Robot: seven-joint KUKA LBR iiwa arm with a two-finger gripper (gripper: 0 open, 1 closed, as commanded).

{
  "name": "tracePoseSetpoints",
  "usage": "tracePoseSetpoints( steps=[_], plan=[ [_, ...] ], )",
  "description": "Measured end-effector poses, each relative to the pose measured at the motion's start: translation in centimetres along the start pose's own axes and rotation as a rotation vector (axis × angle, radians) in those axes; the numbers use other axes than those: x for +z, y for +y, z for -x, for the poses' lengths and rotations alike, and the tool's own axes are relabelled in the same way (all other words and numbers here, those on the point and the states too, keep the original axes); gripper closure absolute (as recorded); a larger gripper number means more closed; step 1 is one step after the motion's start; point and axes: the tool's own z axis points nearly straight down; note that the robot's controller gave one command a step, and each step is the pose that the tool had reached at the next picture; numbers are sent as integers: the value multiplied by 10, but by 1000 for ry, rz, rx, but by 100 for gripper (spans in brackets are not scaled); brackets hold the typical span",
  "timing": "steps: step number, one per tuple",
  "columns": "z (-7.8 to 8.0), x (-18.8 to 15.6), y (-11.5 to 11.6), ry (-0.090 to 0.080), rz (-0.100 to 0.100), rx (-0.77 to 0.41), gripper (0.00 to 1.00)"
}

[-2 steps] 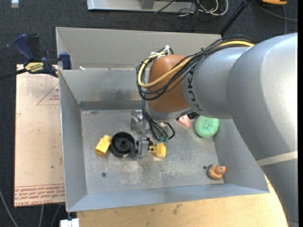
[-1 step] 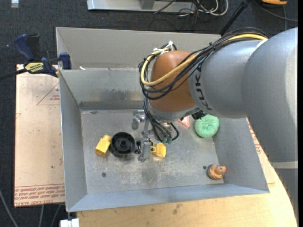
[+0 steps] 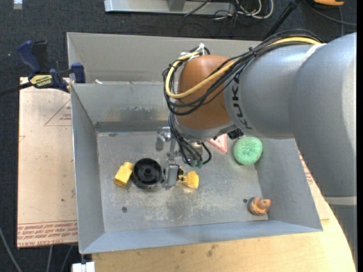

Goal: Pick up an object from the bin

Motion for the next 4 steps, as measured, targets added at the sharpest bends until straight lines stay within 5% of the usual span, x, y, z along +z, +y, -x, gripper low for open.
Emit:
tracePoseSetpoints(
  steps=[1, 2, 4],
  plan=[
    [1, 65, 20, 5, -1, 8, 0],
    [-2, 64, 21, 3, -1, -55, 100],
    [-4, 60, 20, 7, -2, -62, 100]
  ],
)
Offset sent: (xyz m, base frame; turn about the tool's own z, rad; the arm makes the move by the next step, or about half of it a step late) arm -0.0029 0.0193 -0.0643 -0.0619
